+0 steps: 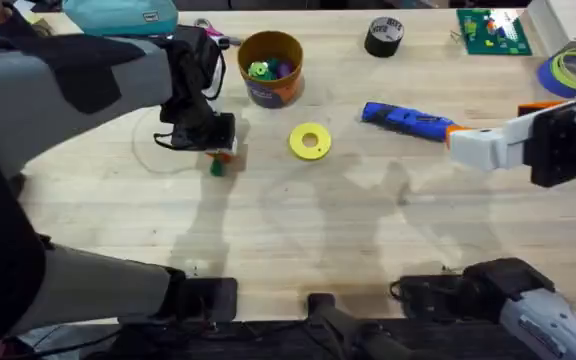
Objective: Pick up the gripper from the table and insert it into the empty holder that is missing its gripper. Then pick up a screw, insert it into the mounting hole, and use the screwdriver to tighten it. Finally, clean up the table by picking up the vegetable and placing it into the bucket.
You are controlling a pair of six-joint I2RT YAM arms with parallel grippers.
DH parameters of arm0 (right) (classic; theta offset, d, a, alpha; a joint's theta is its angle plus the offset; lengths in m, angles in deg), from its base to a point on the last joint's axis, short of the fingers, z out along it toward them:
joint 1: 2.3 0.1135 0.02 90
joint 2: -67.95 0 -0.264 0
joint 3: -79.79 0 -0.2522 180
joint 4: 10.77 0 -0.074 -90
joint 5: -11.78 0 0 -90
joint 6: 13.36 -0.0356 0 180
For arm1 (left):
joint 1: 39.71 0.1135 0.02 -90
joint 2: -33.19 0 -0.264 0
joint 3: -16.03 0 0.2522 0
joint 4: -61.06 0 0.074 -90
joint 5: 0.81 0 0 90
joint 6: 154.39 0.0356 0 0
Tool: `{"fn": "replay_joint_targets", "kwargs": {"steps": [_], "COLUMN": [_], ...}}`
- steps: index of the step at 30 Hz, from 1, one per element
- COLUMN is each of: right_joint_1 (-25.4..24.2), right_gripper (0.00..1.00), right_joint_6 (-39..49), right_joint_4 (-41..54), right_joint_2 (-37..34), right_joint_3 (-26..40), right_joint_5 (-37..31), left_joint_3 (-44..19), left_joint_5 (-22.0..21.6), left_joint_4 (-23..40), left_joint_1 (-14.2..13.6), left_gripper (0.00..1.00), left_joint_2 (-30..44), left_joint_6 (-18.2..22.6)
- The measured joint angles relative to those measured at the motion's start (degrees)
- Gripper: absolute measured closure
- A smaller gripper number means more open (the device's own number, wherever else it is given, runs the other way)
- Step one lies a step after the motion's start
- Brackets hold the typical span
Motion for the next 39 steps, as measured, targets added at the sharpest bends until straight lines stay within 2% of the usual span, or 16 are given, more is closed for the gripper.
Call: {"fn": "replay_joint_targets", "kwargs": {"steps": [7,14,19,23,24,31,35,39], "right_joint_1": [0.00,0.00,0.00,0.00,0.00,0.00,0.00,0.00], "right_gripper": [0.004,0.005,0.006,0.006,0.005,0.004,0.004,0.005], "right_joint_6": [0.00,0.00,0.00,0.00,0.00,0.00,0.00,0.00], "right_joint_4": [0.00,0.00,0.00,0.00,0.00,-0.02,-0.01,0.00], "right_joint_2": [0.02,0.00,0.00,0.00,0.00,0.00,0.01,0.00], "right_joint_3": [0.00,0.00,0.00,0.00,0.00,0.00,0.00,0.00], "right_joint_5": [0.00,0.00,0.00,0.00,0.00,0.00,0.00,0.00], "left_joint_3": [-2.82,-11.95,-16.15,-16.74,-16.74,-16.74,-16.74,-16.74], "left_joint_5": [0.02,0.02,0.06,2.23,4.10,4.81,5.01,5.20], "left_joint_4": [1.55,2.54,1.68,-3.33,-10.11,-22.95,-27.75,-29.03], "left_joint_1": [0.00,0.00,0.00,0.00,-0.31,-2.85,-4.70,-5.89], "left_gripper": [0.981,0.981,0.981,0.981,0.981,0.981,0.981,0.981], "left_joint_2": [-3.72,-12.14,-14.65,-14.35,-12.02,-3.47,1.28,3.93], "left_joint_6": [0.00,0.97,1.70,1.83,1.90,1.90,1.90,1.90]}}
